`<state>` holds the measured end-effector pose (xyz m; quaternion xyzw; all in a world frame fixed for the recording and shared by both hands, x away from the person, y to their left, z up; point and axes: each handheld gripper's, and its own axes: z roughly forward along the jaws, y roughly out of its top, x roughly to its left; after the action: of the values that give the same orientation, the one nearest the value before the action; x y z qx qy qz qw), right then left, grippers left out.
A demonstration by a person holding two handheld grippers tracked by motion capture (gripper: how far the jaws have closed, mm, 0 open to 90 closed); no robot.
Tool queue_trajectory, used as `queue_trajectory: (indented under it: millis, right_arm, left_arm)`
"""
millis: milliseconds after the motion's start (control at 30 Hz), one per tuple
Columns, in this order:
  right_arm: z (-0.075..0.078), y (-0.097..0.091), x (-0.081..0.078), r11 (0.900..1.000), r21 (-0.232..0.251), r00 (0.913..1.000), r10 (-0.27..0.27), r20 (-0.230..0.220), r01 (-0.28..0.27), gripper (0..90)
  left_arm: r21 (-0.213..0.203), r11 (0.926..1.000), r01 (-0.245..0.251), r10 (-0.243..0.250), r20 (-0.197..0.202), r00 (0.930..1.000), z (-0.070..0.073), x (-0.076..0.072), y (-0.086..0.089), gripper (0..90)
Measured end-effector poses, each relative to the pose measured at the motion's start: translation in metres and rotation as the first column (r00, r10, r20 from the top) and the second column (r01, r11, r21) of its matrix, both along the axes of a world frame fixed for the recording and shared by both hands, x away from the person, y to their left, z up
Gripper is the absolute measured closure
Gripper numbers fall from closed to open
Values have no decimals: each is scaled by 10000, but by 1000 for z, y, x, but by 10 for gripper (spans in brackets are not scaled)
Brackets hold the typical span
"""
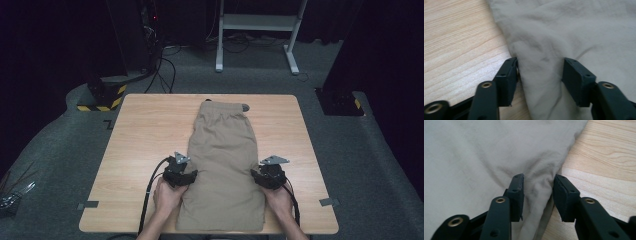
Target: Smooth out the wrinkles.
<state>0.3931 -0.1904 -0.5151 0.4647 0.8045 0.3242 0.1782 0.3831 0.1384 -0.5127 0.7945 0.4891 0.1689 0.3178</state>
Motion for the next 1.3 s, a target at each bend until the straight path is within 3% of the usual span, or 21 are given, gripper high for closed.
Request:
queue_trajectory:
  millis: [300, 467, 633, 800, 1033, 1133, 1300]
  right_arm:
    - [2, 3, -1, 9997, 34, 9995, 256, -195, -255, 768]
    - [2, 1, 0, 9990, 353, 9983, 303, -497, -286, 814]
    - [3, -1, 0, 9983, 409, 9974, 440, -569, -417, 837]
    - [3, 0, 0, 9980, 397, 9971, 512, -566, -490, 852]
    - [3, -1, 0, 9972, 400, 9962, 659, -563, -637, 869]
    - [4, -2, 0, 9962, 327, 9952, 819, -542, -802, 873]
    - [8, -12, -5, 9926, 664, 9941, 1041, -313, -1018, 877]
  left_arm:
    - [-192, 9996, 213, -213, 6, 9998, 0, -1, -1, 611]
    - [-436, 9988, 237, -239, -43, 9997, 0, -2, -2, 683]
    - [-657, 9975, 268, -279, -147, 9995, -1, -1, -2, 761]
    - [-507, 9980, 386, -389, -48, 9992, -1, -2, -4, 798]
    - [-642, 9968, 477, -480, -39, 9988, -1, -2, -3, 833]
    - [-812, 9953, 529, -533, -26, 9986, -1, -2, -2, 841]
    - [-1565, 9847, 762, -750, 137, 9971, 2, -4, -3, 845]
